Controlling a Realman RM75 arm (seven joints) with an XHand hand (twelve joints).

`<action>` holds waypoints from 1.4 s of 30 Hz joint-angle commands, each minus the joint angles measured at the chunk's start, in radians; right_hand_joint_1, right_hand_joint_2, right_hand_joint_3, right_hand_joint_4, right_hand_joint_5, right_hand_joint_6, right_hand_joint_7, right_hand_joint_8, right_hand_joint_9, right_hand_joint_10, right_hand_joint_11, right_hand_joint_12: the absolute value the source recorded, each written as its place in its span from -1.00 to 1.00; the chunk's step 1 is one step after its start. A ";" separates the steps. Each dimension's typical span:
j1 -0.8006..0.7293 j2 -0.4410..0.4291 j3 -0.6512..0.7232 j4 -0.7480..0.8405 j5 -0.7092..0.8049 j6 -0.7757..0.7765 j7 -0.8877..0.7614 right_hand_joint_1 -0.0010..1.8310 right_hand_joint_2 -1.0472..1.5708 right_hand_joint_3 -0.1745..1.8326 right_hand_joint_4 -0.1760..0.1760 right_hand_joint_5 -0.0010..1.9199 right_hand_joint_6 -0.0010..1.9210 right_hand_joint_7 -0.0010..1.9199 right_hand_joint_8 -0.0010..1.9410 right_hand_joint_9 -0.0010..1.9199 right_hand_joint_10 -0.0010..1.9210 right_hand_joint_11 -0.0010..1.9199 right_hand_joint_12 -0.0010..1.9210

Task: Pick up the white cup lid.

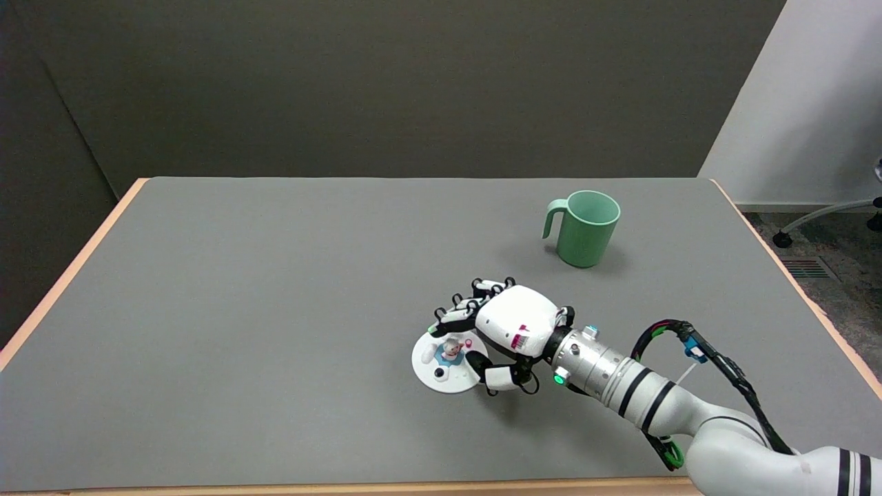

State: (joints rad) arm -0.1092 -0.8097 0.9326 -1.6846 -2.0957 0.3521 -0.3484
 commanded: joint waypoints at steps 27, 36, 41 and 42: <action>0.000 -0.022 -0.035 0.012 0.024 0.018 -0.007 0.01 0.44 0.09 0.88 -0.35 -0.79 -0.29 -0.85 -0.19 -0.62 -0.64 0.18; 0.000 -0.035 -0.036 0.027 0.024 0.026 -0.007 0.01 0.45 0.08 0.92 -0.34 -0.78 -0.27 -0.85 -0.19 -0.62 -0.64 0.19; 0.000 -0.036 -0.038 0.041 0.024 0.029 -0.007 0.03 0.45 0.06 0.94 -0.32 -0.73 -0.25 -0.84 -0.19 -0.63 -0.64 0.19; 0.000 -0.037 -0.038 0.042 0.024 0.029 -0.007 0.03 0.45 0.06 0.95 -0.32 -0.72 -0.24 -0.84 -0.19 -0.63 -0.64 0.19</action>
State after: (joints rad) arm -0.1087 -0.8302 0.9009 -1.6678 -2.0734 0.3732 -0.3543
